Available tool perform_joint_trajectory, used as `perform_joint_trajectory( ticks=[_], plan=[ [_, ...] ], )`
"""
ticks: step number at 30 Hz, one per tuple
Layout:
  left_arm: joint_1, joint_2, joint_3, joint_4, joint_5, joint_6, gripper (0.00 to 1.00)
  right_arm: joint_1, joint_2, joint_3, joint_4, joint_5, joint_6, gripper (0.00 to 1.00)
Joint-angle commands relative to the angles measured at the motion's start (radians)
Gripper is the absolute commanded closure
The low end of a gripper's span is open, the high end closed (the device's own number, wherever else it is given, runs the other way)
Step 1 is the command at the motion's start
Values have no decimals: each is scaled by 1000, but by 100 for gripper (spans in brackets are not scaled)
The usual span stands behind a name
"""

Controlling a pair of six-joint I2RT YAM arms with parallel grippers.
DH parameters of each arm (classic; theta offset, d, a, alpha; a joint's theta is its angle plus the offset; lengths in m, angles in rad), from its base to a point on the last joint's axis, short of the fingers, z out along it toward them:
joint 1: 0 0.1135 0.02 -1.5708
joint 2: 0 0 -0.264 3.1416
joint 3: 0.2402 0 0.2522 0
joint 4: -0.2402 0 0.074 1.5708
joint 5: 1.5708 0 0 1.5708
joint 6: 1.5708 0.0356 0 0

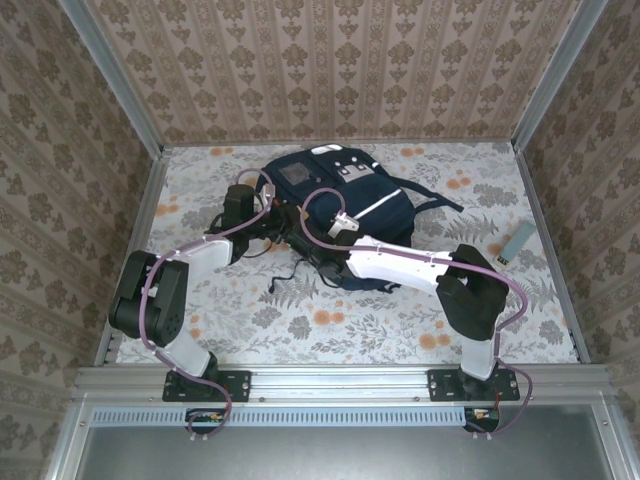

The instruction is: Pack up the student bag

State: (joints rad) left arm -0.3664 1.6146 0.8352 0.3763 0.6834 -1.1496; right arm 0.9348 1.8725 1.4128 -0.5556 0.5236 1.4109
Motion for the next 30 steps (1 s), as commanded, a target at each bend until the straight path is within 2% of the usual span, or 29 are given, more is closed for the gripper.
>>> perform_joint_trajectory(
  ticks=[1,3,7,10,12,19,26,30],
  plan=[
    [-13,-41,8,78,44,-7,98,-22,28,33,-33,27,20,63],
    [-14,-42,10,78,44,-7,98,-22,31,34,-31,26,19,60],
    [-17,-41,11,78,44,-9,98,-26,41,37,-30,16,3,48],
    [-18,-42,15,76,46,-11,98,-29,47,43,-42,13,0,47],
    [-19,-42,18,77,46,-10,98,-30,48,43,-61,22,9,52],
    [-18,-39,20,55,30,5,99,-31,6,17,-82,50,15,82],
    [-2,-41,13,10,7,48,98,-25,-107,-85,-29,36,-91,94],
    [9,-36,7,-3,0,66,100,-29,-172,-144,4,1,-214,100]
  ],
)
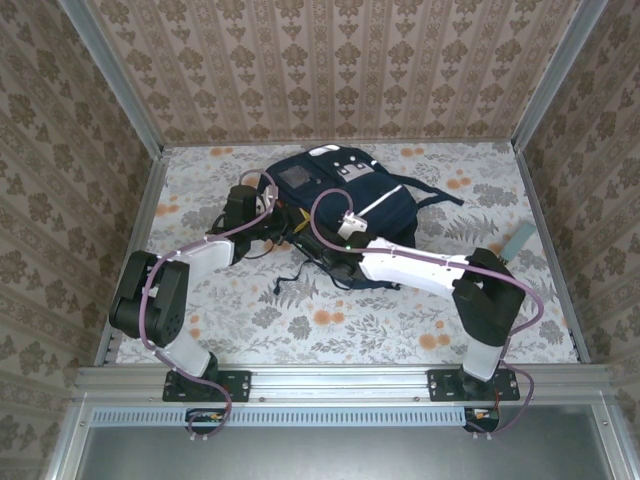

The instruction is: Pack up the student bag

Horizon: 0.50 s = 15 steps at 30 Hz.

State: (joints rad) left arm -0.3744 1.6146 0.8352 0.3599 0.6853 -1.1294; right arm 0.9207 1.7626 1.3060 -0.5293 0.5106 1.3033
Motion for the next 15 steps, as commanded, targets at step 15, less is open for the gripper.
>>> perform_joint_trajectory(
  ticks=[15],
  plan=[
    [81,44,-4,21,-6,85,100,-42,-197,-146,-209,-34,-379,100]
  ],
)
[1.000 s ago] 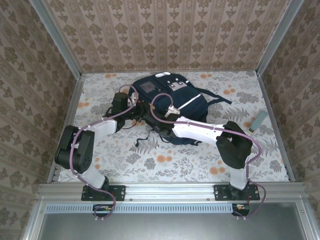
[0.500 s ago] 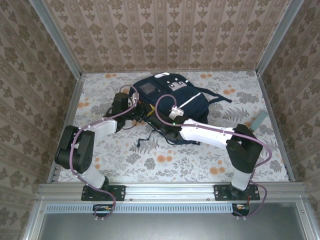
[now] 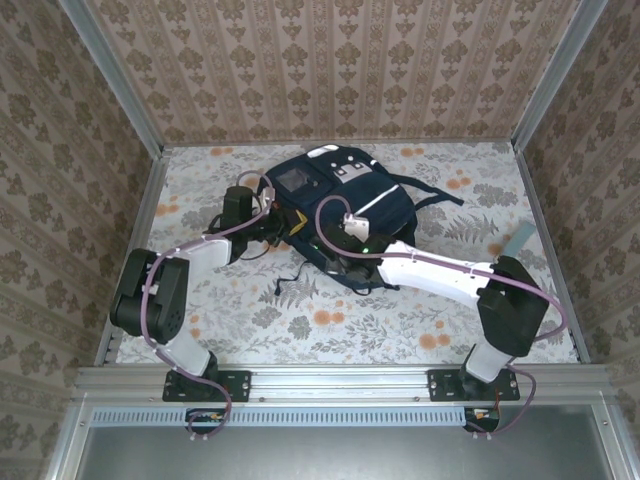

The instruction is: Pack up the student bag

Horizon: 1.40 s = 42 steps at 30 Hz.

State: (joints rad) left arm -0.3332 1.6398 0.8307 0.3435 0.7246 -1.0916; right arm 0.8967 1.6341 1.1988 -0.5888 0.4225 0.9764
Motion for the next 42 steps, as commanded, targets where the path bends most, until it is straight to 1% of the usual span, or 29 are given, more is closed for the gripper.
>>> perform_joint_trajectory(
  ticks=[1,8,11,13,15,17,20,21,24,27,31,33,34,39,42],
  plan=[
    [42,24,2,37,-45,50,100,-23,-82,-54,-152,58,-57,100],
    [73,60,36,23,-45,76,100,-89,-154,-118,-171,92,-78,100],
    [93,70,61,0,-42,100,100,-95,-149,-115,-96,25,-150,100],
    [109,66,72,-21,-44,115,100,-94,-126,-105,-20,-73,-195,100],
    [132,43,69,-56,-59,133,90,-90,-92,-87,60,-175,-228,100],
    [156,5,54,-101,-74,154,78,-81,-56,-57,129,-249,-253,100],
    [199,-85,12,-173,-131,179,57,-76,12,22,199,-376,-274,100],
    [214,-121,-7,-198,-147,184,51,-74,36,56,218,-416,-276,100],
    [249,-220,-64,-244,-158,187,41,-61,119,167,246,-503,-285,100],
    [261,-311,-119,-272,-149,175,36,-49,195,260,264,-560,-288,100],
    [259,-380,-181,-256,-108,123,35,-42,266,336,265,-586,-297,100],
    [255,-399,-207,-231,-88,89,36,-43,285,352,264,-591,-298,100],
    [255,-403,-215,-217,-56,74,37,-42,288,352,266,-593,-297,100],
    [235,-383,-238,-133,11,-12,49,-42,279,333,270,-593,-297,100],
    [200,-362,-238,-113,12,-37,56,-42,274,327,267,-590,-298,100]
  ],
)
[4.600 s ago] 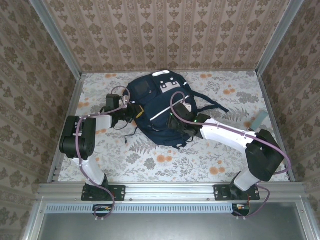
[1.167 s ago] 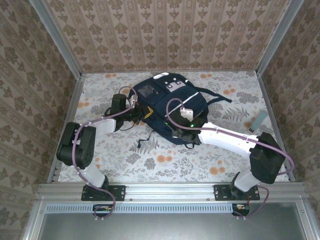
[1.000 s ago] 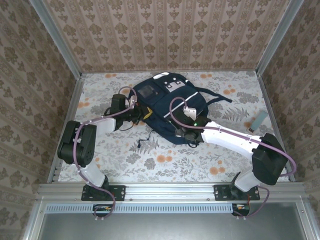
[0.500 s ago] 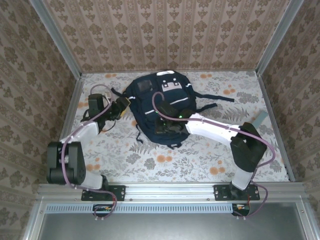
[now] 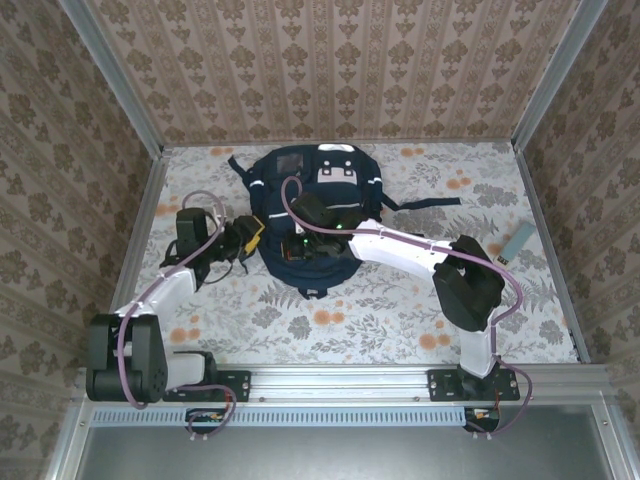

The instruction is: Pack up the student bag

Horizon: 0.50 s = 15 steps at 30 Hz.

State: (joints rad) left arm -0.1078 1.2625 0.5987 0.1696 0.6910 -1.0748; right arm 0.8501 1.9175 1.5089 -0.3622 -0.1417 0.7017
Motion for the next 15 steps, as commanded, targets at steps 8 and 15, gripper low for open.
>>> perform_joint_trajectory(
  ticks=[8,15],
  plan=[
    [-62,69,-5,89,12,-71,60,4,-14,20,38,-22,-18,100],
    [-70,83,-5,27,-40,-61,59,5,-14,19,32,-12,-14,100]
  ],
)
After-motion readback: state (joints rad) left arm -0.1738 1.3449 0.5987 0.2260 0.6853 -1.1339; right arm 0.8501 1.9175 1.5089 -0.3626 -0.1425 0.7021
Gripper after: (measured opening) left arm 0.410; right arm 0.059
